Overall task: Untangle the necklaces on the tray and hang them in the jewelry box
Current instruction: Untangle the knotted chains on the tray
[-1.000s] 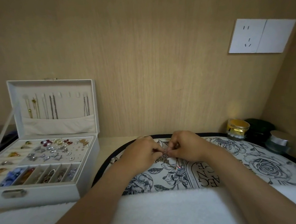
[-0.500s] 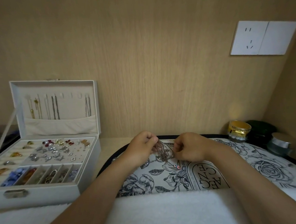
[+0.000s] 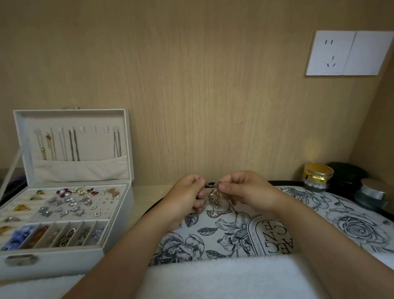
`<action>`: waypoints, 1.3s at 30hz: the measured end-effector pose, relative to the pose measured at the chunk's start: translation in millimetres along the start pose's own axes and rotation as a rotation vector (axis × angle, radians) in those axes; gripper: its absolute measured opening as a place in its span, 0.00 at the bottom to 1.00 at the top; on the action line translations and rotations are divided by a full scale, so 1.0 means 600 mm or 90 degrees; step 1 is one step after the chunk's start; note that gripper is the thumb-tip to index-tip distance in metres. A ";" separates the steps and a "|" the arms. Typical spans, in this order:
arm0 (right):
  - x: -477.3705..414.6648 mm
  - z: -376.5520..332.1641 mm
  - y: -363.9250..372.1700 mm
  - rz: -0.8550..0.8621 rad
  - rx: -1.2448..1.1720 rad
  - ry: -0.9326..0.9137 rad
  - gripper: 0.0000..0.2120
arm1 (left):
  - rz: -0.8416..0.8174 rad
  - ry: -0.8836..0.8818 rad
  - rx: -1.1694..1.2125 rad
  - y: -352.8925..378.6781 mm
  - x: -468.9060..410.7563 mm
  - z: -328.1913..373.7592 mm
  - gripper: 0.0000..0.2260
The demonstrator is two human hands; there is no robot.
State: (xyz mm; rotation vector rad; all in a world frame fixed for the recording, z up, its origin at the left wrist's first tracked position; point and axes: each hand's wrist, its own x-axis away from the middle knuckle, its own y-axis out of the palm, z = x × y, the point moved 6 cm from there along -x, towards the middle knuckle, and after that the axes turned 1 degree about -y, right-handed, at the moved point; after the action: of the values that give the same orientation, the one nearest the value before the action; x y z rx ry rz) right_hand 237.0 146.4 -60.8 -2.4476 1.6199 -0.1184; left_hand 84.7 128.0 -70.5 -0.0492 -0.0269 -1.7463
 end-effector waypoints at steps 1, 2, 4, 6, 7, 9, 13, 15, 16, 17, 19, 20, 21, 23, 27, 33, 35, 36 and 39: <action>0.000 -0.002 0.002 0.001 -0.070 -0.001 0.05 | -0.013 -0.006 0.014 0.001 0.000 0.000 0.09; 0.000 -0.003 0.004 -0.001 -0.138 -0.001 0.05 | -0.020 -0.008 0.024 0.000 0.000 0.000 0.10; 0.000 -0.007 0.009 -0.010 -0.242 0.000 0.06 | -0.019 -0.008 0.050 -0.002 0.000 0.003 0.09; 0.001 -0.011 0.016 -0.021 -0.287 0.000 0.09 | -0.017 -0.007 0.011 -0.007 0.000 0.005 0.10; 0.001 -0.012 0.018 -0.019 -0.300 0.001 0.08 | -0.022 -0.007 -0.047 -0.010 -0.001 0.004 0.11; 0.001 -0.014 0.021 0.006 -0.321 0.004 0.06 | -0.036 -0.014 -0.174 -0.016 0.002 0.001 0.11; 0.001 -0.011 0.019 0.029 -0.313 0.017 0.08 | -0.070 -0.015 -0.262 -0.021 0.010 0.004 0.14; 0.000 -0.009 0.017 0.029 -0.310 0.026 0.10 | -0.063 0.002 -0.280 -0.023 0.012 0.011 0.13; 0.001 -0.009 0.017 0.027 -0.307 0.027 0.10 | -0.051 0.013 -0.280 -0.026 0.011 0.014 0.12; 0.001 -0.008 0.016 0.026 -0.293 0.031 0.10 | -0.035 0.023 -0.274 -0.029 0.009 0.017 0.11; 0.003 -0.007 0.013 0.020 -0.227 0.045 0.10 | 0.000 0.040 -0.255 -0.037 0.007 0.021 0.12; 0.005 -0.006 0.013 0.015 -0.192 0.052 0.10 | 0.015 0.041 -0.249 -0.038 0.005 0.023 0.12; 0.006 -0.006 0.013 0.011 -0.167 0.057 0.11 | 0.026 0.037 -0.242 -0.039 0.004 0.023 0.13; 0.006 -0.006 0.014 0.010 -0.141 0.067 0.12 | 0.039 0.027 -0.204 -0.037 0.003 0.023 0.13; 0.013 -0.016 0.017 0.005 -0.055 0.078 0.09 | 0.017 0.013 -0.058 -0.024 -0.001 0.020 0.13; 0.018 -0.017 0.015 0.024 0.051 0.084 0.05 | -0.012 0.008 0.078 -0.012 0.002 0.018 0.14; 0.013 -0.013 0.011 0.052 0.057 0.084 0.04 | -0.015 0.002 0.065 -0.015 0.003 0.015 0.14; 0.010 -0.010 0.008 0.078 0.060 0.086 0.04 | -0.014 -0.001 0.054 -0.015 0.003 0.014 0.14; 0.005 -0.003 -0.001 0.164 0.066 0.083 0.05 | 0.008 0.009 0.029 -0.019 0.005 0.014 0.13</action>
State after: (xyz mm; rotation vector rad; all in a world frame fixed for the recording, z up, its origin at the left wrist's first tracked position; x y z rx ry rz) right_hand 238.3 143.7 -59.2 -2.1736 1.9154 -0.3183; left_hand 73.4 127.4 -61.9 -0.0043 -0.0562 -1.7320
